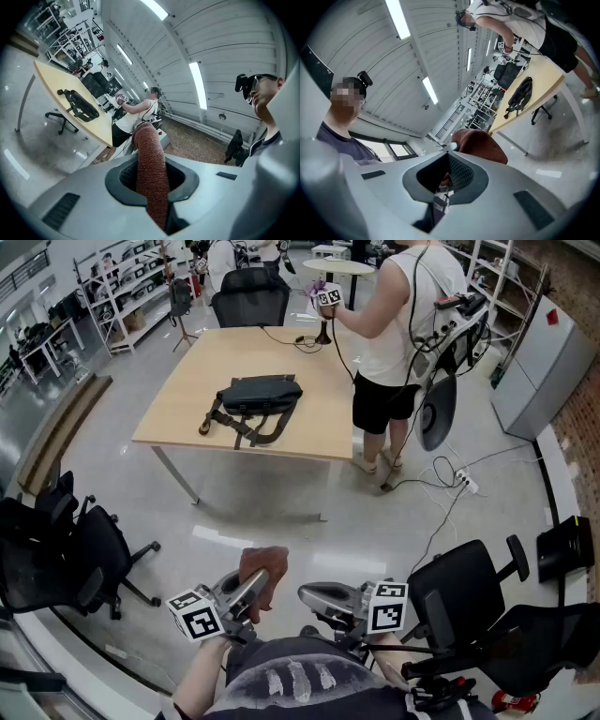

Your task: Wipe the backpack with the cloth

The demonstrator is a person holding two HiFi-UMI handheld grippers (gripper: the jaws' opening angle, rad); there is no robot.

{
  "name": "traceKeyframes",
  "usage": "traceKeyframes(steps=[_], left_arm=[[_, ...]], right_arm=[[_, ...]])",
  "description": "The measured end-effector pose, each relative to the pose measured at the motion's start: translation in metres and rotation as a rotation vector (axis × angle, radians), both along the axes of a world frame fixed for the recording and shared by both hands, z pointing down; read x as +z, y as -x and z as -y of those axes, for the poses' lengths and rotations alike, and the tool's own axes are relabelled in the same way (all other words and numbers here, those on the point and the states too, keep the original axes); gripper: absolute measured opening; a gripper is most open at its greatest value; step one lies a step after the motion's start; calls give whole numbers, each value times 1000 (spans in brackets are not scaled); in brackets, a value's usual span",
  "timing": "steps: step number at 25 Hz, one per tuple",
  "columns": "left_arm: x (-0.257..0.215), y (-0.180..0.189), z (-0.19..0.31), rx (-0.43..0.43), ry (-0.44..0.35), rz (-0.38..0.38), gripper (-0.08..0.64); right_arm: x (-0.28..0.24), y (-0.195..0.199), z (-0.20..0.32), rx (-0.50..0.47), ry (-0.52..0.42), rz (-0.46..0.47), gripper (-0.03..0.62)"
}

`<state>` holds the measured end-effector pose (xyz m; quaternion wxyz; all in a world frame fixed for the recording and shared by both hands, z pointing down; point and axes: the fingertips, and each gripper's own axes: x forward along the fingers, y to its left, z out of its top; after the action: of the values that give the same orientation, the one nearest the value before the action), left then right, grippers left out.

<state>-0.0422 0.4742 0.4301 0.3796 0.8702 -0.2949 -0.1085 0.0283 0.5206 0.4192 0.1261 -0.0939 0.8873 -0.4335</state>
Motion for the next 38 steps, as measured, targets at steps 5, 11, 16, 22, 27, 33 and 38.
traceKeyframes(steps=[5, 11, 16, 22, 27, 33, 38], left_arm=[[8, 1, 1, -21, 46, 12, 55], [15, 10, 37, -11, 39, 23, 55], [30, 26, 91, 18, 47, 1, 55], [23, 64, 178, 59, 26, -11, 55], [33, 104, 243, 73, 46, 33, 55], [34, 93, 328, 147, 91, 55, 55], [35, 45, 413, 193, 85, 115, 55]], right_arm=[[2, -4, 8, 1, 36, 7, 2], [4, 0, 39, 45, 23, -12, 2], [8, 7, 81, 83, 33, -29, 1], [-3, 56, 163, 109, 10, -133, 2], [-11, 105, 219, 92, -9, -172, 2], [0, 106, 290, 128, -9, -218, 2], [22, 87, 359, 138, 8, -198, 2]])
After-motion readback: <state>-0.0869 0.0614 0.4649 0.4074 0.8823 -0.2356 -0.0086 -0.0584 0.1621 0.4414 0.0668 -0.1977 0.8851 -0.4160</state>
